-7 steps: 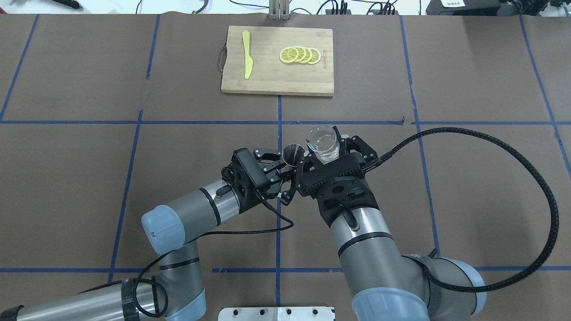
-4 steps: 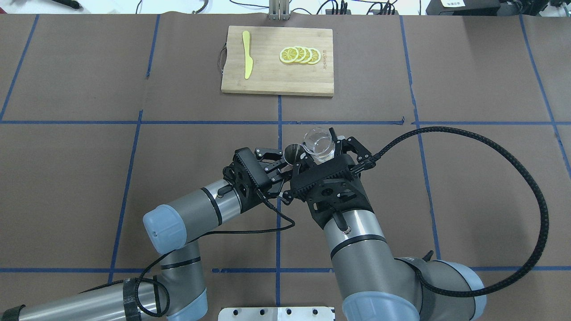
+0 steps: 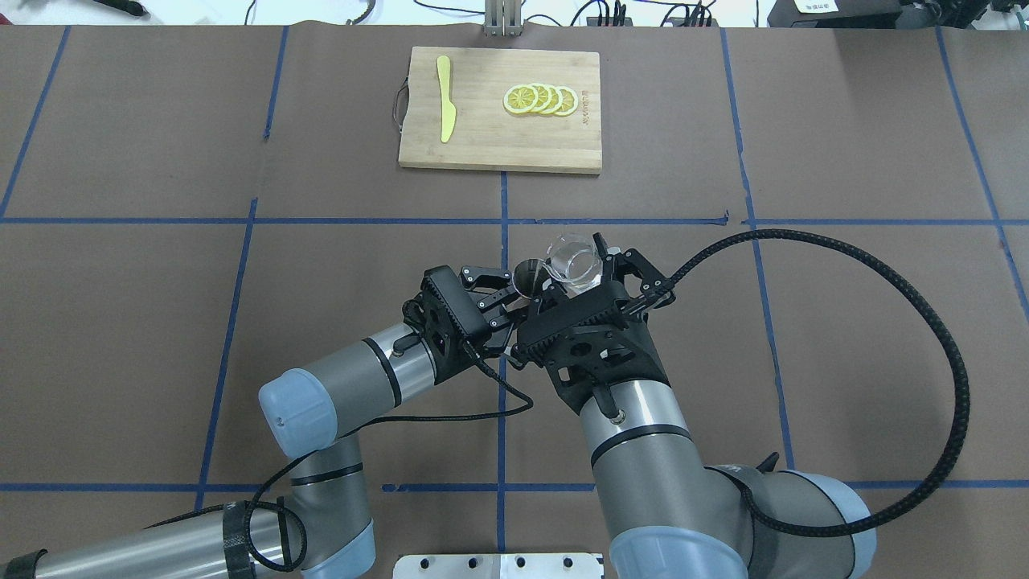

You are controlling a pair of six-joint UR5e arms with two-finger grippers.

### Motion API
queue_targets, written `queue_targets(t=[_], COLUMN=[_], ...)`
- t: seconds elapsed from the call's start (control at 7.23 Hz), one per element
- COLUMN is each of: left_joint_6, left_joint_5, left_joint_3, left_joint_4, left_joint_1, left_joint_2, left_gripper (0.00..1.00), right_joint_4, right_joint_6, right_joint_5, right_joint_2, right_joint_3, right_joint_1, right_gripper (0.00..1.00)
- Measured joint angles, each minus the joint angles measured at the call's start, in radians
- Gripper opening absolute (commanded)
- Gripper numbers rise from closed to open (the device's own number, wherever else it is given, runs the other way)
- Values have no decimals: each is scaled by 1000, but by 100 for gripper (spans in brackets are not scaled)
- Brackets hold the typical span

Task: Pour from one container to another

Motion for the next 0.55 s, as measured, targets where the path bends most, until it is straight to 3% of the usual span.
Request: queue_targets(t=[0.55], left_joint_6=[0], left_joint_5=[1], left_joint_3=[2], left_joint_4=[0], left_joint_1=[1], left_joint_2=[-5], left_gripper=[0], right_joint_4=[-9], right_joint_6=[-106], right_joint_5=[-5], right_joint_2=[0], right_joint_3=[-2], right_joint_1=[3], right_gripper=[0])
